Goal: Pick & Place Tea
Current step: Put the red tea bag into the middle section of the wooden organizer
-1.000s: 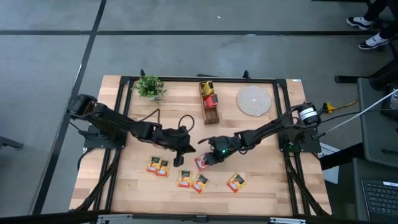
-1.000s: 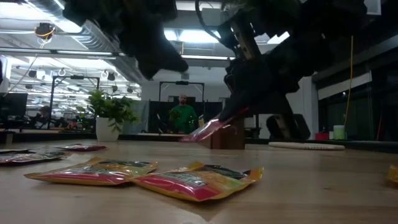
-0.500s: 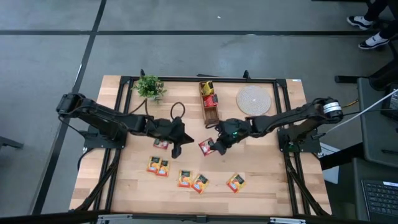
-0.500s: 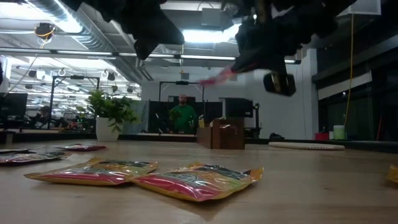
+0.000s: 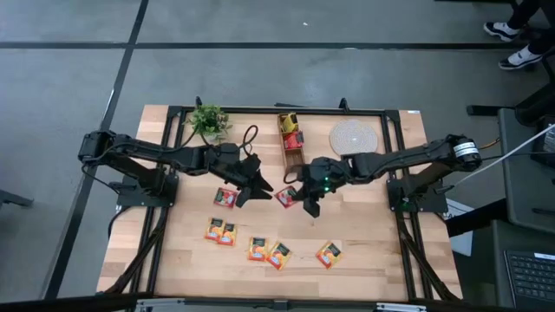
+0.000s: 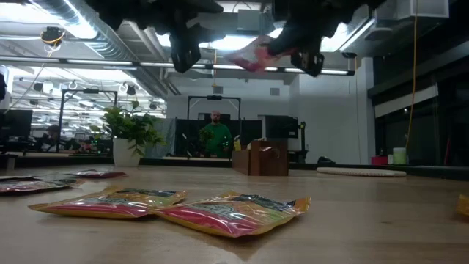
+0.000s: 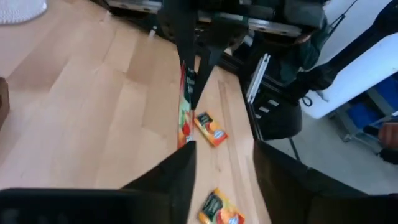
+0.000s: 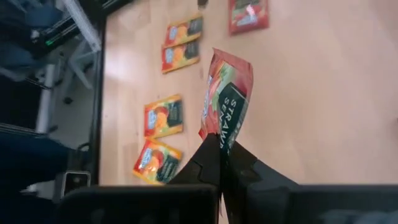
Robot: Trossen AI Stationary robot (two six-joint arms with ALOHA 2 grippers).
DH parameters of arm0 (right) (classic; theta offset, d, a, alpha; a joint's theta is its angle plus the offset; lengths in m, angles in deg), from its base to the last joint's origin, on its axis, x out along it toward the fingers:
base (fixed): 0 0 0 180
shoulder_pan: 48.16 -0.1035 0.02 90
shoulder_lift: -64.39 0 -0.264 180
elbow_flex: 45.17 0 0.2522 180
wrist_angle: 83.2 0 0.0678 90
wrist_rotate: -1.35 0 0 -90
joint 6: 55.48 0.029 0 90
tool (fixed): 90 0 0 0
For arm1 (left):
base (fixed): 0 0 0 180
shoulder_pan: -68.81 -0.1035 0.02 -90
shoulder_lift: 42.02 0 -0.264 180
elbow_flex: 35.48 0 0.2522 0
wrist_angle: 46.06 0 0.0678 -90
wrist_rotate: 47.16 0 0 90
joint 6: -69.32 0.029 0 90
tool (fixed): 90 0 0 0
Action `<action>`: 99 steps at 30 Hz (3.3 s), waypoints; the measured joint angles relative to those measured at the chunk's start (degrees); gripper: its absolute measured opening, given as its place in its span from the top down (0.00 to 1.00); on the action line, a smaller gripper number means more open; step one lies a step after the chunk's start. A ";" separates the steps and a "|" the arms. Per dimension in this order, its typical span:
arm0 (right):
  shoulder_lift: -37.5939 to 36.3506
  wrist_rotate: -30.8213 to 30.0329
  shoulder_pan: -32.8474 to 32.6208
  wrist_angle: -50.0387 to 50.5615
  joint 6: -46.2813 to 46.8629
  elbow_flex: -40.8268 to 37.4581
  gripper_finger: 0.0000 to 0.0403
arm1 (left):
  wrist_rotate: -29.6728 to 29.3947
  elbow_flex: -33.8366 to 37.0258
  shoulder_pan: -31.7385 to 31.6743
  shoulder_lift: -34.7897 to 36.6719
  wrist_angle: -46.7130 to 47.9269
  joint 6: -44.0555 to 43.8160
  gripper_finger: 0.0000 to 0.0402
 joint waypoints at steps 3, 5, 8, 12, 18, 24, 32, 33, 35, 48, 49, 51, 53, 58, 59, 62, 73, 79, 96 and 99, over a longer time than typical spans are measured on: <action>0.25 -2.04 0.00 2.85 -2.21 2.73 0.99 | -0.39 0.00 0.03 0.00 0.16 0.61 0.53; 0.30 -2.82 0.00 2.87 -3.23 3.76 0.99 | -0.57 0.00 0.09 0.00 0.36 0.90 0.50; 0.30 -3.18 0.00 3.20 -3.94 5.04 0.99 | -0.81 0.00 0.09 0.00 0.34 1.69 0.47; 0.30 -3.13 -0.02 3.20 -3.71 5.29 0.99 | -1.69 0.00 0.05 0.00 0.51 2.54 0.47; 0.30 -2.15 -0.38 3.18 -2.80 5.34 0.99 | -1.84 0.00 -0.02 0.00 0.58 2.95 0.47; 0.36 0.19 -0.55 1.24 -1.54 5.36 0.99 | -1.79 0.00 -0.02 -0.02 0.55 2.93 0.47; 1.70 0.89 -1.72 0.11 -0.20 5.41 0.99 | -2.01 0.00 -0.02 -0.04 0.40 2.19 0.47; 2.18 0.89 -1.68 -1.14 -0.19 5.42 0.99 | -1.87 0.00 -0.02 -0.27 0.30 2.13 0.47; 2.81 0.87 -1.60 -3.29 -0.22 5.47 0.99 | -1.61 -0.06 -0.02 -0.60 0.53 1.74 0.47; 5.37 0.43 -1.34 -5.85 -0.60 5.38 0.99 | 1.93 -0.09 0.23 -0.63 0.79 -0.18 0.61; 5.37 0.41 -1.20 -5.81 -0.66 5.38 0.99 | 1.95 -0.09 0.26 -0.63 0.79 -0.20 0.62; 5.37 0.41 -1.10 -6.03 -0.69 5.38 0.99 | 2.01 -0.09 0.26 -0.63 0.77 -0.21 0.64; 5.37 -0.06 -1.07 -6.54 -1.24 5.38 0.99 | 2.01 -0.09 0.26 -0.63 0.84 -0.25 0.66; 5.35 -1.20 -1.03 -8.10 -1.58 5.38 0.99 | 2.03 -0.09 0.28 -0.63 0.82 -0.65 0.67; 5.36 -1.31 -0.99 -8.12 -1.62 5.38 0.99 | 2.03 -0.09 0.28 -0.63 0.83 -0.66 0.67; 5.35 -2.62 -0.98 -8.10 -1.60 5.38 0.99 | 2.04 -0.09 0.28 -0.63 0.82 -1.15 0.67; 5.17 -4.18 -0.98 -8.10 -1.62 5.38 0.99 | 2.44 -0.07 0.31 -0.63 0.84 -0.69 0.75; 5.13 -3.85 -1.01 -8.23 -1.60 5.38 0.99 | 2.27 0.00 0.28 -0.63 0.93 0.45 0.97; -1.86 -1.54 -0.96 -6.75 -8.45 5.38 0.60 | 2.20 0.00 0.00 -0.58 0.42 2.88 0.98; -3.58 -3.11 -0.84 -5.93 -10.41 5.47 0.55 | 1.12 -0.38 0.00 -0.44 0.60 5.29 0.98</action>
